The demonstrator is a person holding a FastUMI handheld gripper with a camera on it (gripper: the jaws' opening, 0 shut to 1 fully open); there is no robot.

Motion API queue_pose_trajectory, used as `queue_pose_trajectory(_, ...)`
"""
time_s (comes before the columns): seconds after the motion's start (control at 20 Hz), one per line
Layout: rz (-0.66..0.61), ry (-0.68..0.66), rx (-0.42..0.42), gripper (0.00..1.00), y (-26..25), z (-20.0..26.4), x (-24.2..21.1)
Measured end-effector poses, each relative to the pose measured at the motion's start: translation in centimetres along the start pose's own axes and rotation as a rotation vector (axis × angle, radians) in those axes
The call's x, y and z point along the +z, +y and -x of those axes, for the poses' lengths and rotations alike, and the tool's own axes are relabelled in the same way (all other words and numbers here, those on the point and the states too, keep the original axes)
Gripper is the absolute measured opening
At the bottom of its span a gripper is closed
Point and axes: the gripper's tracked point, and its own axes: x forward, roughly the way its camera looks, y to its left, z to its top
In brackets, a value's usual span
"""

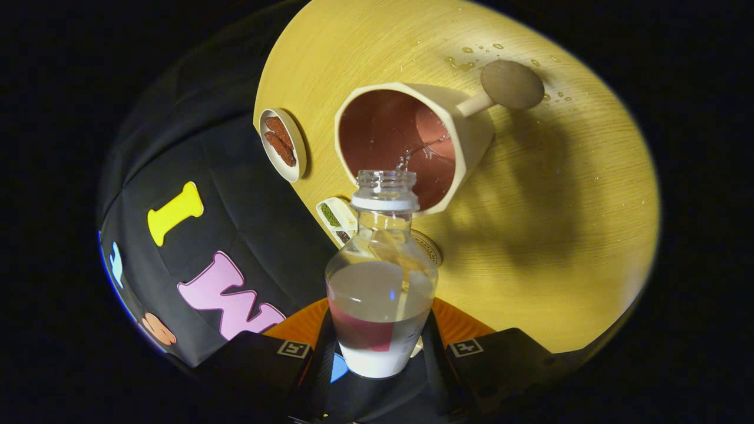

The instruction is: Take the bottle from table, then pour the juice into the cup, finally place the bottle on the coaster

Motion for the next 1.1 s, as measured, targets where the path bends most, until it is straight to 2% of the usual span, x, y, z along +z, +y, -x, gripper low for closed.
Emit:
queue_pose_trajectory(0.4,-0.174,0.013,0.07,0.7,2.8,0.9,0.4)
queue_pose_trajectory(0.65,-0.231,0.042,0.086,0.7,3.8,1.9,0.3)
queue_pose_trajectory(1.1,-0.317,0.114,0.026,0.7,4.1,2.8,-1.1)
